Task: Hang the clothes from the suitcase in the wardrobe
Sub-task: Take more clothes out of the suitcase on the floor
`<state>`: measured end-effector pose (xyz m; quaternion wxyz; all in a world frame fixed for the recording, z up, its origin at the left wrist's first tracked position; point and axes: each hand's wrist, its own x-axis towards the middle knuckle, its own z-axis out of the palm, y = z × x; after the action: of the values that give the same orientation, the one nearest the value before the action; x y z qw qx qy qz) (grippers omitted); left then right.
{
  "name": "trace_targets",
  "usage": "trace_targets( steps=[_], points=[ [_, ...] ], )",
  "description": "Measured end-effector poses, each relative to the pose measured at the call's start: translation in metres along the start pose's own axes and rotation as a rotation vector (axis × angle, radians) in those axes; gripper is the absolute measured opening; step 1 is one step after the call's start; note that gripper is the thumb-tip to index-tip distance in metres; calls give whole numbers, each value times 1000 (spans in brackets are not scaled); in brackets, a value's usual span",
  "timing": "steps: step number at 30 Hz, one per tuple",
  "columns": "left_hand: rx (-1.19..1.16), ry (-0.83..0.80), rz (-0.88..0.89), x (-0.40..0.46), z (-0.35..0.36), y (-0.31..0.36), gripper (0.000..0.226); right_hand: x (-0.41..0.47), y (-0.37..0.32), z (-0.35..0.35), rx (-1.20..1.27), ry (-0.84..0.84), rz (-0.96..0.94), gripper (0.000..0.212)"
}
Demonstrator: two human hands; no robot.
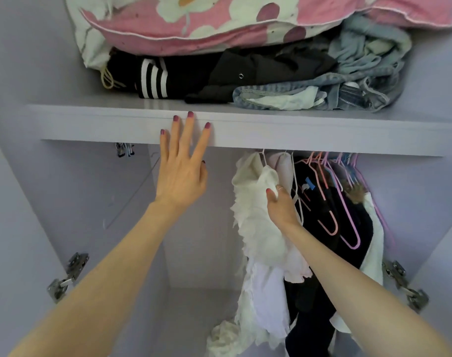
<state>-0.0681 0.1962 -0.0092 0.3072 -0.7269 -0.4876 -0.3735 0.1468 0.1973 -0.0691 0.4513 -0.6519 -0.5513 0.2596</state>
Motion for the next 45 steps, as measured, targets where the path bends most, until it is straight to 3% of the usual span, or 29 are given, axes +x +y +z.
trace_targets(
  steps=[8,15,28,38,45],
  points=[
    [57,46,44,2,18,-12,87,40,-17,14,-37,68,27,46],
    [93,77,28,2,24,-11,90,54,9,17,-108,97,126,44],
    [120,105,-46,2,30,-3,94,71,43,-35,-127,396,336,41],
    [47,-23,-233,-10,22,28,90,70,59,-57,-143,280,327,45],
    [-27,-171,-260,-39,10,45,90,38,61,-63,-183,167,190,41]
  ],
)
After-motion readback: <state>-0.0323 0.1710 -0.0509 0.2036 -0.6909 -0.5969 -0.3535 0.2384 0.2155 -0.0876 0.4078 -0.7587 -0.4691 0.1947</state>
